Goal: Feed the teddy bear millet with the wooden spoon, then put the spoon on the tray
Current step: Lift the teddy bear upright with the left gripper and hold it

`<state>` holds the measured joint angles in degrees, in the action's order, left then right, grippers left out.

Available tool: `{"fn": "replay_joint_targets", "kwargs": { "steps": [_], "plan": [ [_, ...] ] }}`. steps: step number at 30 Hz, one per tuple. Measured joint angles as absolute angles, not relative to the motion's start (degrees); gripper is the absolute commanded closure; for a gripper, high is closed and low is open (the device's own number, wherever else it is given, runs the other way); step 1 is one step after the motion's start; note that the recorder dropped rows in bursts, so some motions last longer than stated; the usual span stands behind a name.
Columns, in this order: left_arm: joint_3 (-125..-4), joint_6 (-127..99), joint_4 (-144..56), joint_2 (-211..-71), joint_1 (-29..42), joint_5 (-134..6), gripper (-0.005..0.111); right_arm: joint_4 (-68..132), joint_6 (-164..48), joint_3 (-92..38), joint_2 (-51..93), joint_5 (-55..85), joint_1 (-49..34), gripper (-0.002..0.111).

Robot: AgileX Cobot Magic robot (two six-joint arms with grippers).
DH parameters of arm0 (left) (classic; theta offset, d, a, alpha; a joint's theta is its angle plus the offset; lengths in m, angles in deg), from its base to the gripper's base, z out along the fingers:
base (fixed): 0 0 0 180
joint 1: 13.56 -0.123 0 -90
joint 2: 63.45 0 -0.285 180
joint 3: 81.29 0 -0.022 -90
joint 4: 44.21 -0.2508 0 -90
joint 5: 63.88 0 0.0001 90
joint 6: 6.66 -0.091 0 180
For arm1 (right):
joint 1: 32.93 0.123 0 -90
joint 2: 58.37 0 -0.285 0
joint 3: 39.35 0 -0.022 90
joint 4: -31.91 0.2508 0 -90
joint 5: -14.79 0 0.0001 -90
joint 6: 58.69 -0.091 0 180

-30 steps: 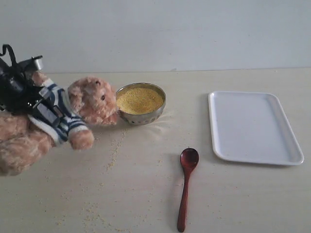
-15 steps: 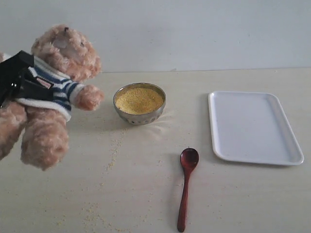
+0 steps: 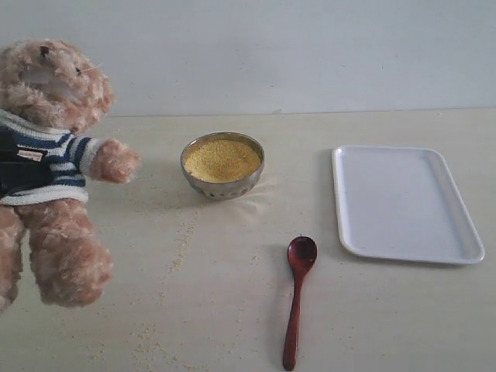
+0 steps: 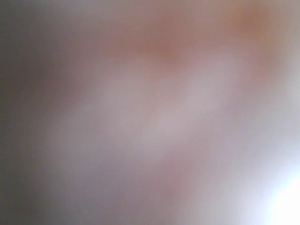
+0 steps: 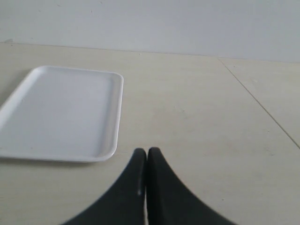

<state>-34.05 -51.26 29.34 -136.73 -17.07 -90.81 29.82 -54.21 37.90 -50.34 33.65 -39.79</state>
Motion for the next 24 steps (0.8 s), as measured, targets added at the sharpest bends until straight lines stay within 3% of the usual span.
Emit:
{"fn": "replay_joint_targets", "kwargs": {
  "steps": [24],
  "plan": [
    [-31.9, -76.3, 54.4, -138.0, -17.1, -93.3, 0.102, 35.6, -54.6, 37.9, -50.3, 31.8, -39.8, 0.107]
  ]
}}
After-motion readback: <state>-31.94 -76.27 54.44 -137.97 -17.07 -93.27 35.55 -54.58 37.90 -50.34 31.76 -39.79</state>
